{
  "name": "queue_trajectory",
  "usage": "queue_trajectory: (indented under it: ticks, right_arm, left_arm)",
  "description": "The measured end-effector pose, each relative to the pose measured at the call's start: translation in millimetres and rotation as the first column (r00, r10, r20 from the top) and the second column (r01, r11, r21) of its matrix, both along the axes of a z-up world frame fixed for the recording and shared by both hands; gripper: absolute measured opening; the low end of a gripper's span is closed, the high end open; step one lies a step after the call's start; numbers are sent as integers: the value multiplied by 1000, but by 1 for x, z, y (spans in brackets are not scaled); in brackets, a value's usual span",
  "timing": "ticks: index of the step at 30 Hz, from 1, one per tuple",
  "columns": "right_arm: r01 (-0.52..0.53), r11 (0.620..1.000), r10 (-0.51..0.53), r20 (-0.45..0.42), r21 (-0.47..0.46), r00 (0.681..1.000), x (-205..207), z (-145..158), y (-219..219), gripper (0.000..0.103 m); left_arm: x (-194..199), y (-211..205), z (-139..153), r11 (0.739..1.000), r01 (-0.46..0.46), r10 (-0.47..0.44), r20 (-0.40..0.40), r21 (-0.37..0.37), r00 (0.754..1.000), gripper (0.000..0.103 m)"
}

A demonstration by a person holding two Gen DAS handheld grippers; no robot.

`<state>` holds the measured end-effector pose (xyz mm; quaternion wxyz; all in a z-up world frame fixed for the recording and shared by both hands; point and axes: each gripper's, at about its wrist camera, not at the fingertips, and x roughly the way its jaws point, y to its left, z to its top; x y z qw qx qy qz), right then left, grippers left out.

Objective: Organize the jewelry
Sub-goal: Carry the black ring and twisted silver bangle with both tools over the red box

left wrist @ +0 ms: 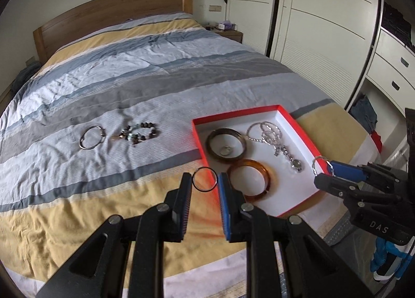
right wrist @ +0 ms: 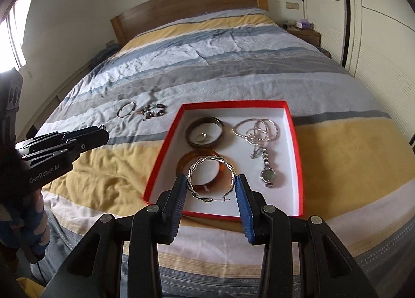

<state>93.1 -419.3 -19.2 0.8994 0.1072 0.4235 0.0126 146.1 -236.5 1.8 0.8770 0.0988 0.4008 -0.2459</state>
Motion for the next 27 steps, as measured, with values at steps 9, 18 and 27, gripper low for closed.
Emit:
queue_trajectory:
  ticks: [9, 18, 27]
  right_arm:
    - [-4, 1000, 6, -116, 20, 993, 24, -46, -25, 38]
    - [-27, 1000, 28, -209, 9, 978, 38, -76, -33, 39]
    - [-57, 997, 43, -255, -46, 966, 49, -89, -32, 39]
  left_arm:
    - [7, -49, -48, 995, 83, -77, -90, 56, 993, 19]
    - [21, -65, -83, 992, 90, -73, -175, 91, 982, 19]
    - [33, -72, -90, 992, 76, -58, -174, 97, 983, 19]
